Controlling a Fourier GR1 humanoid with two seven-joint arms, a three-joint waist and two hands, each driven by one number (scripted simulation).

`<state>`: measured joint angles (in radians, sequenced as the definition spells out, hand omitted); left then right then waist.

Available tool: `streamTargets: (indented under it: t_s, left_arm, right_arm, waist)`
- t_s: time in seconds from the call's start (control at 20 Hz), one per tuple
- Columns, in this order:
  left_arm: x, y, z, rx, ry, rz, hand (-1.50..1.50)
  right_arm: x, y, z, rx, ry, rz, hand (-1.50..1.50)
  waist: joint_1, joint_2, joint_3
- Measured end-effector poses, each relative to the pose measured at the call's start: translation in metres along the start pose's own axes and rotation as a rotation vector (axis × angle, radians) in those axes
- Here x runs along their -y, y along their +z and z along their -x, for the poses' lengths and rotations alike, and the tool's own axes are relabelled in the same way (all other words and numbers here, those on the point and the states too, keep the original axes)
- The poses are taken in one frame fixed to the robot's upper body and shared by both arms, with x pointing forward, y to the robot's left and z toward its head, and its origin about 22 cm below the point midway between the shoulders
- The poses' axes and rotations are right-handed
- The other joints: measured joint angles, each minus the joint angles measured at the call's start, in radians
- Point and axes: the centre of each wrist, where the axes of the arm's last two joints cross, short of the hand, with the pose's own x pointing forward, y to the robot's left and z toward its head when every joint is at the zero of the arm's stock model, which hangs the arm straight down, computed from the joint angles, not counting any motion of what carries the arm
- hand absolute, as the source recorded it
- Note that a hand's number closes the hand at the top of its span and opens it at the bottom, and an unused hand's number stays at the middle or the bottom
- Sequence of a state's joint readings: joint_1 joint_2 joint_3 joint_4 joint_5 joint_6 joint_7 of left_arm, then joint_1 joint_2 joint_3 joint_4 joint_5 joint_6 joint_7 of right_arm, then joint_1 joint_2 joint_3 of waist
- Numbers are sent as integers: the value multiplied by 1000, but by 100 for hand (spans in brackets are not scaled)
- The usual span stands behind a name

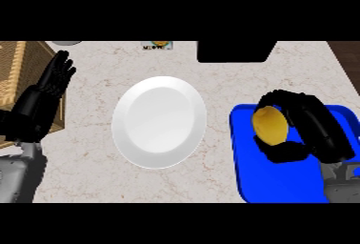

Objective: Pick the lemon from the tray and place it in the plate

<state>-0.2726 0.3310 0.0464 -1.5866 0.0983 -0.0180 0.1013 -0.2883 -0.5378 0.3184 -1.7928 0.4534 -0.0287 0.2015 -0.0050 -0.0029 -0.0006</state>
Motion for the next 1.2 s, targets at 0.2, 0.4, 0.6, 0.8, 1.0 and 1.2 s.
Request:
streamTargets:
  t_s: [0.2,0.4,0.6,0.8,1.0,1.2]
  left_arm:
    - [1,0,-5,3,-2,7,0]
    - [2,-3,-5,3,0,6,0]
    - [2,-5,0,5,-1,18,0]
    - [1,-1,-3,7,6,25,0]
    - [-3,-3,-3,11,4,24,0]
    - [12,-4,-6,23,5,33,0]
  right_arm:
    - [-12,-17,-38,33,-33,-12,150]
    - [-29,-39,-67,46,-78,-37,150]
    - [-58,-72,-95,46,-118,-69,150]
    - [-83,-100,-116,22,-125,-104,150]
    - [-108,-122,-124,-6,-95,-115,150]
    - [-133,-137,-121,-30,-52,-120,150]
  waist:
    - [8,1,0]
    - [11,3,0]
    - [17,5,0]
    - [22,5,0]
    - [28,7,0]
    - [39,10,0]
